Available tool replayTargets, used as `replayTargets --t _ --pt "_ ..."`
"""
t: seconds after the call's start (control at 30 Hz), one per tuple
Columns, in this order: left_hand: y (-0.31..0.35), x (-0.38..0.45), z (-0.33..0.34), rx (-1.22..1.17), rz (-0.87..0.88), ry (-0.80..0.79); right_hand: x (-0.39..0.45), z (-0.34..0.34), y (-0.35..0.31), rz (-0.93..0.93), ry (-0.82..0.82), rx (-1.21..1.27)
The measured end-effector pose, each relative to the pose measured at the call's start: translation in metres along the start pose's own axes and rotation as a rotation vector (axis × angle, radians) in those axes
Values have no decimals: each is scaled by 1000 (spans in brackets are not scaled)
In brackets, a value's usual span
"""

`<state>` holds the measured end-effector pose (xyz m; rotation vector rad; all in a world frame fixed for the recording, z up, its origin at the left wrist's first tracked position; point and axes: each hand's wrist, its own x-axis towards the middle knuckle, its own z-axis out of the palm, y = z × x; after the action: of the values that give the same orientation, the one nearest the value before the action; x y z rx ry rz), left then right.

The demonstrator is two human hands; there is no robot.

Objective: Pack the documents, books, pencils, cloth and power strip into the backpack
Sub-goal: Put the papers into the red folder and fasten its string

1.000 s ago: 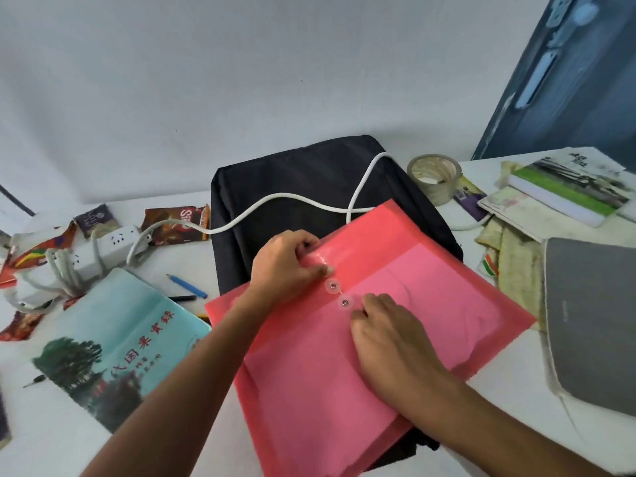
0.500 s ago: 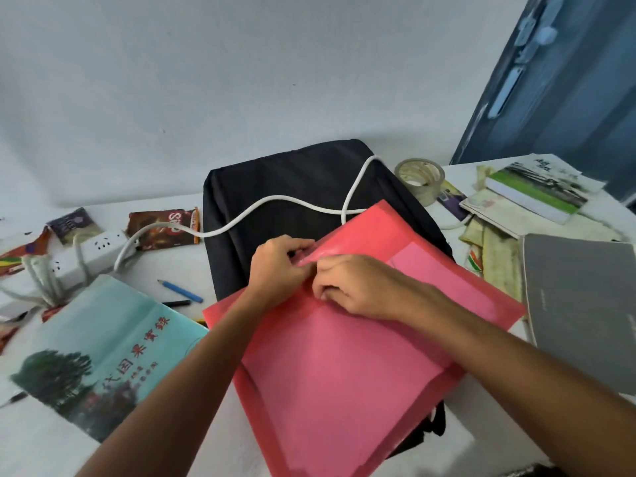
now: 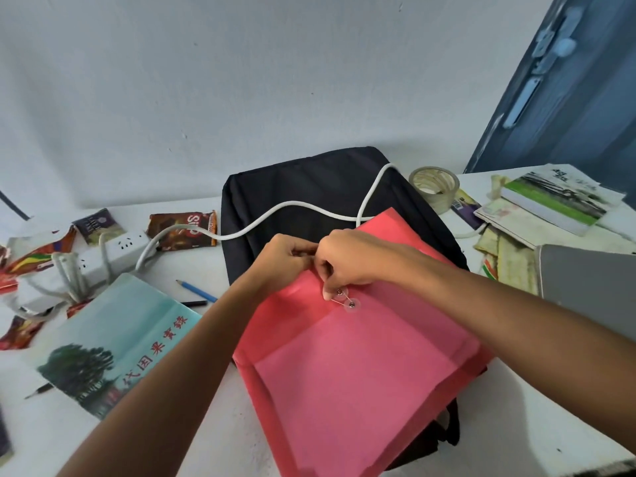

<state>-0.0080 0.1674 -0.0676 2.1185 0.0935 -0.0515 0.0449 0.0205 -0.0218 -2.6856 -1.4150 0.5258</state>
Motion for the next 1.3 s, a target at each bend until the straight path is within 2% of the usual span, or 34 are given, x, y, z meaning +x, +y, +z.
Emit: replayTargets --t 0.2,0.3,0.4,0.5,0.57,0.73,0.93,1.07,1.2,1.3 --pt "-2 -1 0 -41 37 -19 4 -1 -6 59 -7 -40" --pt "1 1 0 -35 14 -77 3 -2 -7 71 -2 -30" --pt "8 7 -8 -51 -112 -234 0 -2 -6 59 3 0" --pt "14 13 -22 -105 -221 -524 -5 2 -4 23 49 30" --pt "17 16 -25 -145 -278 -657 -11 2 -2 2 96 78" --pt "21 18 -22 -295 -347 -627 -24 -6 5 -23 176 196" --pt "45 12 -27 -486 -272 -624 -41 -40 2 -91 182 415" --pt "66 7 -30 -480 -226 -627 -45 -61 -5 -107 141 384" --pt "80 2 -40 -453 -188 -554 -48 -76 -9 -106 172 352" --pt "89 -2 -46 -413 -174 -556 -52 -83 -12 -97 179 353"
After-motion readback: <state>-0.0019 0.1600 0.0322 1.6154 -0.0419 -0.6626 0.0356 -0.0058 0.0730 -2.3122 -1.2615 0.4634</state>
